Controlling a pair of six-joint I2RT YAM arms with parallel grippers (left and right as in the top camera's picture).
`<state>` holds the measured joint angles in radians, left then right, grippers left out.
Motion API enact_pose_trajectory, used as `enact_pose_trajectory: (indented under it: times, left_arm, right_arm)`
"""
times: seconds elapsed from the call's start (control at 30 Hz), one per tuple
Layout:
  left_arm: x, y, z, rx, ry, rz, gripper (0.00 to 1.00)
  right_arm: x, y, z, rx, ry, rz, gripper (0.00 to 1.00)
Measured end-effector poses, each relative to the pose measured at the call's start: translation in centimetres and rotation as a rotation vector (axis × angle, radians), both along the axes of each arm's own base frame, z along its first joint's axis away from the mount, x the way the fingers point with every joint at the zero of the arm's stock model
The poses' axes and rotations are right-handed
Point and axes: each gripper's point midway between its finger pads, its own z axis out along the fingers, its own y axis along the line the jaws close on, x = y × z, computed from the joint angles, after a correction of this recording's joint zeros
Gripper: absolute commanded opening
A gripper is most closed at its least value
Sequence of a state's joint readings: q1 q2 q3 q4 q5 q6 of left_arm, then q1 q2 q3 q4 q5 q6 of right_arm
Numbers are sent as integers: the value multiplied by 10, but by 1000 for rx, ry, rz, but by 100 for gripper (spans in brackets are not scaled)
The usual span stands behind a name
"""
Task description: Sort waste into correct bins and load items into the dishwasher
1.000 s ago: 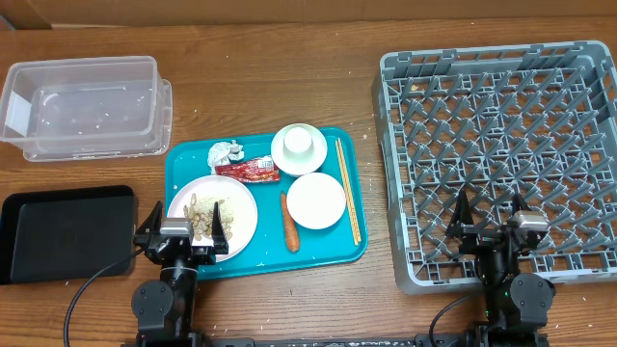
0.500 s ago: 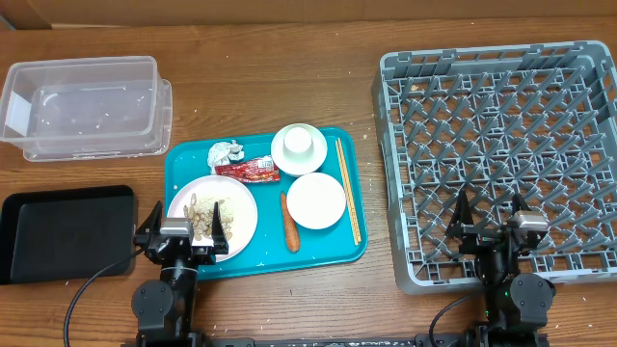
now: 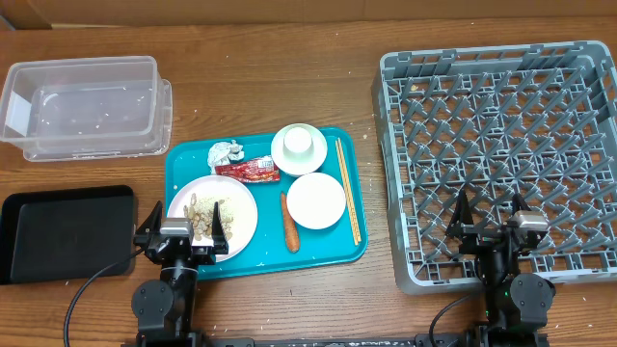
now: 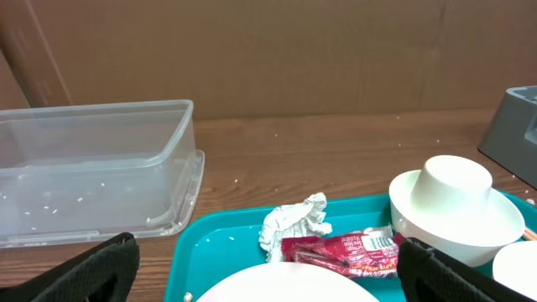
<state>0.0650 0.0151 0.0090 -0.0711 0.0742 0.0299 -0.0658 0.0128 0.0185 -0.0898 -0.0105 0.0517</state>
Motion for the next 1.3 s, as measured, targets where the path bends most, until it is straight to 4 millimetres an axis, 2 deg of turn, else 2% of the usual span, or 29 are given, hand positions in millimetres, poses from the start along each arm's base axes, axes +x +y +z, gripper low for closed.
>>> enact_pose_trajectory:
  times: [0.93,1.03,1.1,1.2,1.3]
  left_arm:
    - [0,0,0,0,0,0,100]
    - [0,0,0,0,0,0,100]
    - [0,0,0,0,0,0,100]
    - [0,0,0,0,0,0,100]
    - [0,0,0,0,0,0,100]
  right_arm:
    - [0,1,3,1,-10,8,100]
    - [0,15,20,24,-82,87,100]
    - [-4,37,36,68,-139,218,100]
    - [-21,75,63,159,-224,465,100]
    - [-40,107,62,266,-166,691,100]
